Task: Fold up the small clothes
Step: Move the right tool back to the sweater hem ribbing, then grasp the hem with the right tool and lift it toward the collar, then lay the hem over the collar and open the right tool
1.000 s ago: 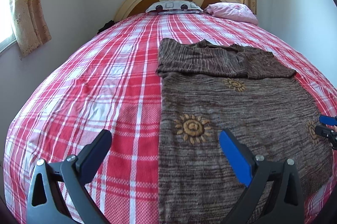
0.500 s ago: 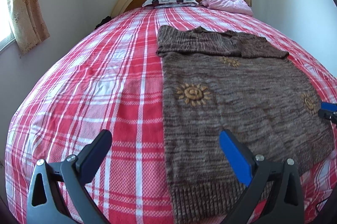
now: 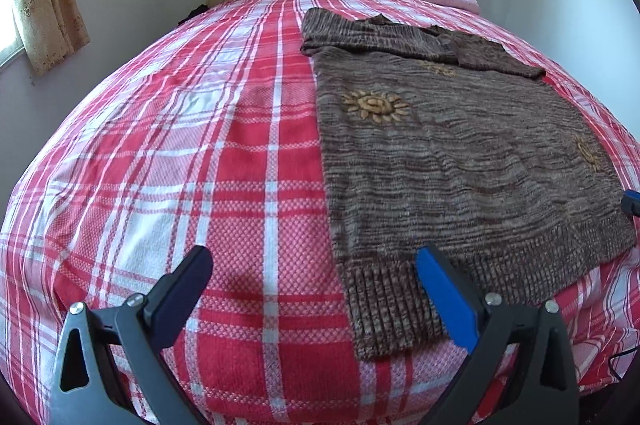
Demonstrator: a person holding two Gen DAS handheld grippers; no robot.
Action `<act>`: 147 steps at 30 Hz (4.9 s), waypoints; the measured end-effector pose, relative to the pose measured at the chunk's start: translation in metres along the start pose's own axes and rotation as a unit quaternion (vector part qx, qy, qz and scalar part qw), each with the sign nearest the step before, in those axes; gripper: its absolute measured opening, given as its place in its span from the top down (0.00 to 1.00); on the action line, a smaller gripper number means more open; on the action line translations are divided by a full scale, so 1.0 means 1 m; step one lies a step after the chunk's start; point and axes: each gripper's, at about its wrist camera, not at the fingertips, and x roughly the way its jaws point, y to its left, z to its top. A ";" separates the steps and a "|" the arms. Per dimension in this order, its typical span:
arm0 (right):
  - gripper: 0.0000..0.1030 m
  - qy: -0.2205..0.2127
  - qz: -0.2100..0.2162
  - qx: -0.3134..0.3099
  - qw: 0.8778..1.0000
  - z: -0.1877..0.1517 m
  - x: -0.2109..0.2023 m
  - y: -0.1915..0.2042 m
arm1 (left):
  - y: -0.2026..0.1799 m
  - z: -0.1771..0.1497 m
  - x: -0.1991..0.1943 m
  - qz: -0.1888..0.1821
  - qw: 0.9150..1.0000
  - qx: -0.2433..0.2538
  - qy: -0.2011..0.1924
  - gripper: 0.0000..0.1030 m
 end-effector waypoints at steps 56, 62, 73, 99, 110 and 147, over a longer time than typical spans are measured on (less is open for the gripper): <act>0.91 -0.030 0.106 0.078 0.991 -0.026 -0.020 -0.010 | -0.001 -0.020 -0.027 -0.151 0.987 -0.038 -0.038 0.93; 0.91 -0.078 0.129 0.091 0.984 -0.019 -0.042 -0.018 | 0.007 -0.010 -0.047 -0.174 0.980 -0.054 -0.075 0.93; 0.91 -0.096 0.242 0.161 0.952 0.002 -0.047 -0.031 | 0.012 0.029 -0.049 -0.193 0.973 -0.074 -0.102 0.93; 0.92 -0.121 0.293 0.220 0.923 0.148 -0.002 -0.065 | 0.024 0.170 0.014 -0.189 0.967 -0.107 -0.130 0.93; 0.92 -0.110 0.298 0.239 0.917 0.206 0.046 -0.080 | 0.020 0.236 0.069 -0.181 0.970 -0.112 -0.117 0.93; 0.15 0.019 0.278 0.117 0.953 0.287 0.167 -0.064 | -0.008 0.256 0.168 -0.100 0.995 -0.008 -0.012 0.44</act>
